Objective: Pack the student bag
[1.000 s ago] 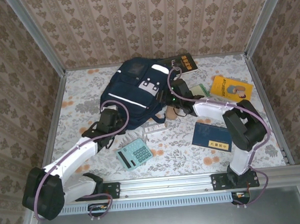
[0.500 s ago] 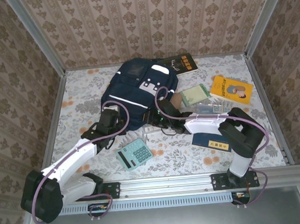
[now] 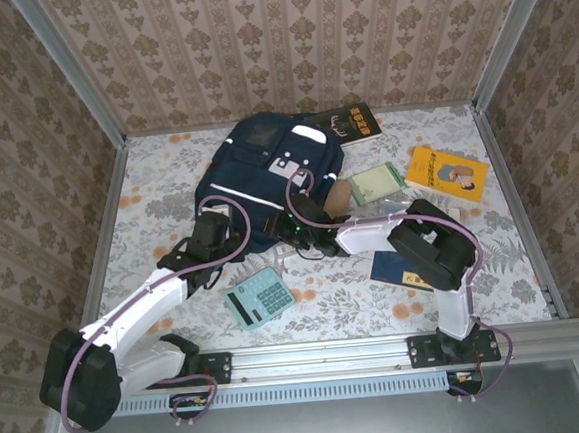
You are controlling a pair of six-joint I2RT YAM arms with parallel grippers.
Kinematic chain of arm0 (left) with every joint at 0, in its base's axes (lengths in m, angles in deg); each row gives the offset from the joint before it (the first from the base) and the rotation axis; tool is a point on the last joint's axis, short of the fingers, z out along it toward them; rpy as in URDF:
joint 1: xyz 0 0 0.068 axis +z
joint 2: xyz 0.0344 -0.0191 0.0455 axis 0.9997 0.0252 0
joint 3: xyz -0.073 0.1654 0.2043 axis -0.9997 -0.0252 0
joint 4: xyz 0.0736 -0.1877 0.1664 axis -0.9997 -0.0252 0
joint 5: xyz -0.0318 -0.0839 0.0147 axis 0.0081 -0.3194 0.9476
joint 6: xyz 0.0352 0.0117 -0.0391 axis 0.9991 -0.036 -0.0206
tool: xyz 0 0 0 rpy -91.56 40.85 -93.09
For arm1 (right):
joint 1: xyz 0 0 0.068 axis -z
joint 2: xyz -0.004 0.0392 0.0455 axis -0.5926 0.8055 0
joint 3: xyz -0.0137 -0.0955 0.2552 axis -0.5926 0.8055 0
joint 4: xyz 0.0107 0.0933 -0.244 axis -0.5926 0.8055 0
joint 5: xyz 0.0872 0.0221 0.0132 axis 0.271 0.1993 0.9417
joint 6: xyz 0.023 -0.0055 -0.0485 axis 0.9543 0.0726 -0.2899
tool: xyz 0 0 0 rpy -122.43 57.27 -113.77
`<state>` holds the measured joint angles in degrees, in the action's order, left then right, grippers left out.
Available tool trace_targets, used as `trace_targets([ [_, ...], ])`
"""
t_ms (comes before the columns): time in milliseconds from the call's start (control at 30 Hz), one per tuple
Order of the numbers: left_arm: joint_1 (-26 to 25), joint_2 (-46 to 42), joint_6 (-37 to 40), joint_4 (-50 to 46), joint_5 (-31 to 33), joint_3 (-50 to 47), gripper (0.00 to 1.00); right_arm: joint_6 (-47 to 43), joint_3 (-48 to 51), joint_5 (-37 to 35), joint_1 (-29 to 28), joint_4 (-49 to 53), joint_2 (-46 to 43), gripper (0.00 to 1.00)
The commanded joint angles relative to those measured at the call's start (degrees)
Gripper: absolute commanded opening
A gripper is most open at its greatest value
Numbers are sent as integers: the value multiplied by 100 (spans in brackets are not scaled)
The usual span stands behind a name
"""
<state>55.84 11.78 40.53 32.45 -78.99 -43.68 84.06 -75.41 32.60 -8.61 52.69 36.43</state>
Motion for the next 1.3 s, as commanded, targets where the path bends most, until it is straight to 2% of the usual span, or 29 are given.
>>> trace_targets([
  [0, -113, -167, 104, 179, -189, -11, 0, 157, -214, -130, -30, -146, 271, 38],
  [100, -122, -201, 107, 154, -159, -11, 0, 57, -205, -282, 13, -50, 159, 22],
  [200, -130, -245, 95, 138, -116, -20, 0, -153, -166, -535, 102, 247, -95, 0],
  [500, -132, -370, -23, -73, 311, -29, 0, -1101, 6, -1282, 615, 1255, -1154, 0],
  [800, -14, -370, -209, -395, 854, -14, 0, -1854, 15, -1228, 1574, 1850, -1560, 0],
  [1033, 54, -193, -199, -372, 853, -7, 0, -2515, -343, -1183, 2135, 2449, -1488, 0],
  [1133, 54, -52, -91, -190, 535, 8, 0, -2651, -372, -987, 2185, 2429, -1486, 0],
  [1267, -81, 102, 252, 482, -511, -55, 1, -2569, -148, -559, 2182, 2099, -1569, 0],
])
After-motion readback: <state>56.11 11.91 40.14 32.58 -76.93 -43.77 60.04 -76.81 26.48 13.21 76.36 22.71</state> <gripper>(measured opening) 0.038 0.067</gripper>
